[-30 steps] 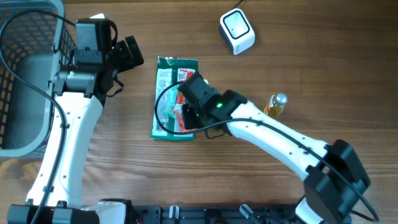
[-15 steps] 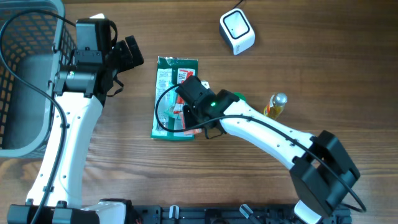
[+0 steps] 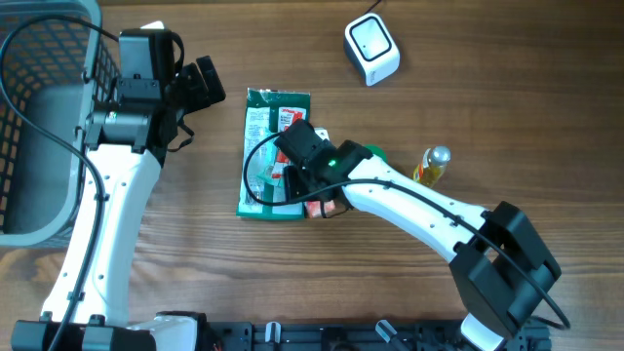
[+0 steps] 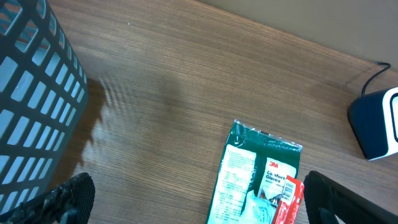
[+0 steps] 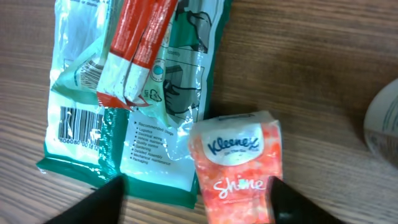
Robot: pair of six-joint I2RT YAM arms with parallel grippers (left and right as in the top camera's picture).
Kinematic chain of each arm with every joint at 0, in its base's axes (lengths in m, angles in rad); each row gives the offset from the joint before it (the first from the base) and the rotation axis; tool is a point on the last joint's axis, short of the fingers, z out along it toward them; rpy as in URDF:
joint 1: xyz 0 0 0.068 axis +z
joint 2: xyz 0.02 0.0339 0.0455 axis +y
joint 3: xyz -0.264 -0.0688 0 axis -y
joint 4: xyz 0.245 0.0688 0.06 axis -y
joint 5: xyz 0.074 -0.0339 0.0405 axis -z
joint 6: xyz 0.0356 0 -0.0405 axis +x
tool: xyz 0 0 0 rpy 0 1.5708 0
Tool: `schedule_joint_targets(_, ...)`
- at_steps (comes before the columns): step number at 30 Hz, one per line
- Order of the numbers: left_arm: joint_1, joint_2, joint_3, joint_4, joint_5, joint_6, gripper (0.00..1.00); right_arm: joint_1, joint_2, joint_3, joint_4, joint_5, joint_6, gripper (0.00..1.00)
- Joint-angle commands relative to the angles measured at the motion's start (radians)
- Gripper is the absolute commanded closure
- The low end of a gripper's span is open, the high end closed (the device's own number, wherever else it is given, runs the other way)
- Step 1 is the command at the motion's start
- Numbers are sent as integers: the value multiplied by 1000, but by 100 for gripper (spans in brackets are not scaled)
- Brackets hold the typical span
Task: Scan the item barcode
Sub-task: 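Carry the Kleenex pack left and lower it beside the gloves package, then open the right gripper and raise it off the Kleenex pack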
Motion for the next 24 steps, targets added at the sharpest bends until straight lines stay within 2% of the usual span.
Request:
schedule_joint_targets(1, 3, -3, 12, 2, -10, 23, 0, 2, 21, 19, 3, 24, -2, 5)
schedule_joint_targets(5, 3, -3, 12, 2, -10, 23, 0, -6, -4, 58, -19, 32, -29, 3)
schedule_joint_targets(12, 3, -3, 12, 2, -10, 23, 0, -40, -100, 224, -229, 141, -54, 0)
schedule_joint_targets(15, 3, -3, 12, 2, -10, 23, 0, -47, -111, 224, -293, 245, -39, 0)
schedule_joint_targets(17, 3, -3, 12, 2, -10, 23, 0, -55, -103, 207, -333, 313, 21, 0)
schedule_joint_targets(24, 3, -3, 12, 2, -10, 23, 0, -122, -62, 140, -341, 337, 82, 0)
